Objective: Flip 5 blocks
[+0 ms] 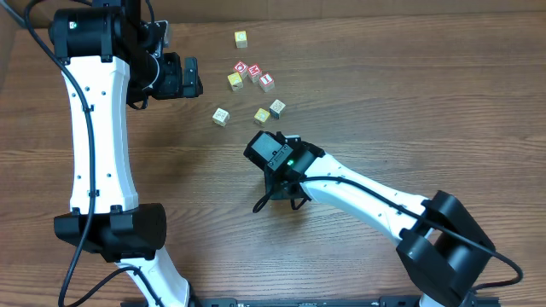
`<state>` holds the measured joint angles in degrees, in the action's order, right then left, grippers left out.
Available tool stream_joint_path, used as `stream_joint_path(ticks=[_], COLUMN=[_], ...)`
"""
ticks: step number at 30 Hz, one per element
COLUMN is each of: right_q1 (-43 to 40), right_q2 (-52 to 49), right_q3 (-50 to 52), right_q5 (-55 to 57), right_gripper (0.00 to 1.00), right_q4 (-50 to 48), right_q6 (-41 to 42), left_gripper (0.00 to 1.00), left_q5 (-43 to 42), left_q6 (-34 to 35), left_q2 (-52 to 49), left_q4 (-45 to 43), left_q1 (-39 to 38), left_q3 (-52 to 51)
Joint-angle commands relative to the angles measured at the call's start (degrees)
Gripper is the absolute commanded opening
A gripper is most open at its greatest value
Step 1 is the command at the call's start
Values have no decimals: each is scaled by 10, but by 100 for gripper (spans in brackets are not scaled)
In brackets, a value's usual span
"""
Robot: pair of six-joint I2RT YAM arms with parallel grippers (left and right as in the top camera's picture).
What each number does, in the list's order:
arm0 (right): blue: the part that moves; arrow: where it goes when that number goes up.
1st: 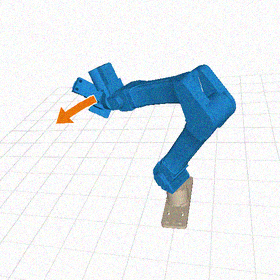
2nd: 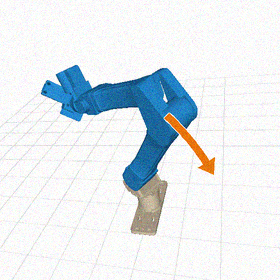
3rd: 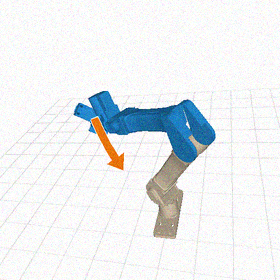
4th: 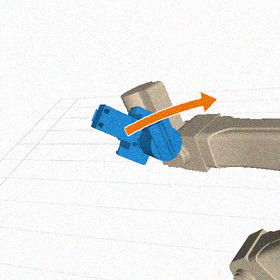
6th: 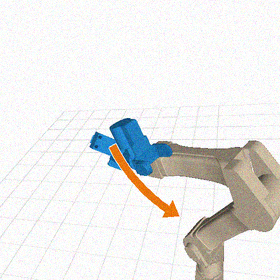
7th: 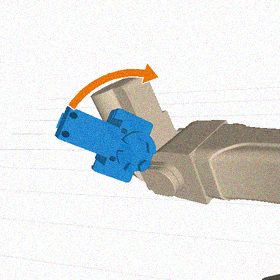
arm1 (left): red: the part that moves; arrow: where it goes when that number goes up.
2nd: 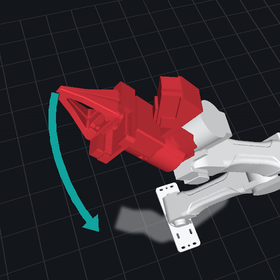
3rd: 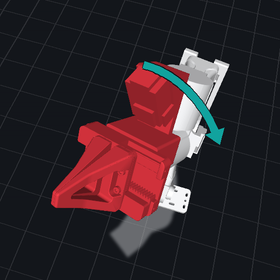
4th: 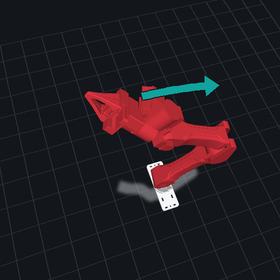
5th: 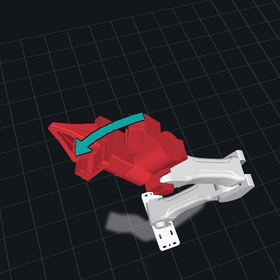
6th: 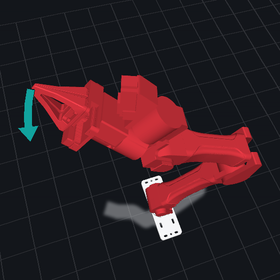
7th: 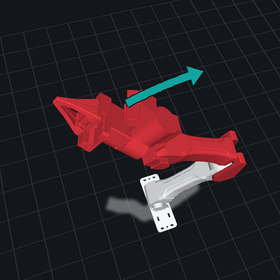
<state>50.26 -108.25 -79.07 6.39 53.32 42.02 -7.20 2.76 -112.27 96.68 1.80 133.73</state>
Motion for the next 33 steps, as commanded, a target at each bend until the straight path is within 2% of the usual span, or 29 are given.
stream_joint_path(ticks=[1, 14, 33], right_q1=[-2, -1, -1], right_q2=[15, 15, 14], right_q3=[12, 83, 86], right_q5=[-1, 2, 46], right_gripper=[14, 7, 6], right_q4=[-3, -82, -87], right_q6=[39, 75, 75], left_gripper=[100, 100, 100], left_q5=[3, 3, 3], left_q6=[-7, -7, -7], left_q2=[-5, -5, -5], left_q4=[1, 1, 1], left_q1=[-3, -3, -3], left_q3=[-2, -2, -2])
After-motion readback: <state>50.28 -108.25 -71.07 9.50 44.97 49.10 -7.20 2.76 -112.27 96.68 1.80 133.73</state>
